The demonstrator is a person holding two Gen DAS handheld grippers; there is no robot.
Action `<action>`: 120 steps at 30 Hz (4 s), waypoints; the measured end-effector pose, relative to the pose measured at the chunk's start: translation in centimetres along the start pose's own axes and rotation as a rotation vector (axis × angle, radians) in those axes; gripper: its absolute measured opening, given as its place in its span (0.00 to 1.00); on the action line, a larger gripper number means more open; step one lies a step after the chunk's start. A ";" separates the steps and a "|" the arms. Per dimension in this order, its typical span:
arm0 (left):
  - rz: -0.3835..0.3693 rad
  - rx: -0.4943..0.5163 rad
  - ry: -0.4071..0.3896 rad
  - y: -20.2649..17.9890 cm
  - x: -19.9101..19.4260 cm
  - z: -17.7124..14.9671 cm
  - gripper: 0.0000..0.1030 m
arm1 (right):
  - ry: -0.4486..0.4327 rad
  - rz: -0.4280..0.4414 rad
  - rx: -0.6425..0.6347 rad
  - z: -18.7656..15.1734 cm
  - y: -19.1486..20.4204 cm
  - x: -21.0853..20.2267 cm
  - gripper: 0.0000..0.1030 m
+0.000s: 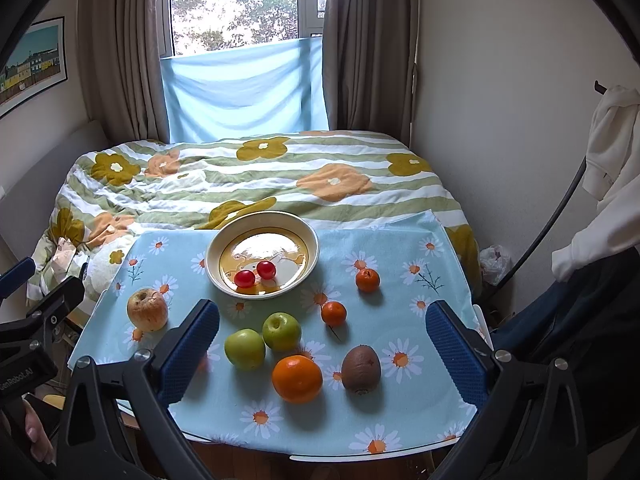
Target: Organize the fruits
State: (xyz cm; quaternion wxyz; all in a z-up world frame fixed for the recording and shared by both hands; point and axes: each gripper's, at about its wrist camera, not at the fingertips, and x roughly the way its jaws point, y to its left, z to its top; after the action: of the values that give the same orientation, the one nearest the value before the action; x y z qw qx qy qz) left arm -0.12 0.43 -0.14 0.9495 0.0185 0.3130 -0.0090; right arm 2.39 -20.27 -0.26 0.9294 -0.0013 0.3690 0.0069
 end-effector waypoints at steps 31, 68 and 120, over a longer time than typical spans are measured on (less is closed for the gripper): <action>0.002 -0.004 -0.013 -0.2 -1.0 0.3 1.00 | -0.004 0.002 0.002 -0.1 0.0 -0.6 1.00; -0.010 -0.009 -0.013 -0.1 -1.1 0.1 1.00 | -0.002 0.008 0.007 -0.6 -0.1 -0.2 1.00; -0.015 -0.075 0.370 -2.9 17.9 -12.6 0.63 | 0.217 0.205 -0.317 -12.1 2.1 15.7 0.72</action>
State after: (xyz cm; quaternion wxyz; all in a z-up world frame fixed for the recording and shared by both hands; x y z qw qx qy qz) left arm 6.73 -2.01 -20.97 0.8757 -0.0180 0.4825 -0.0006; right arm 5.42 -18.08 -19.82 0.8668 -0.1107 0.4595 0.1591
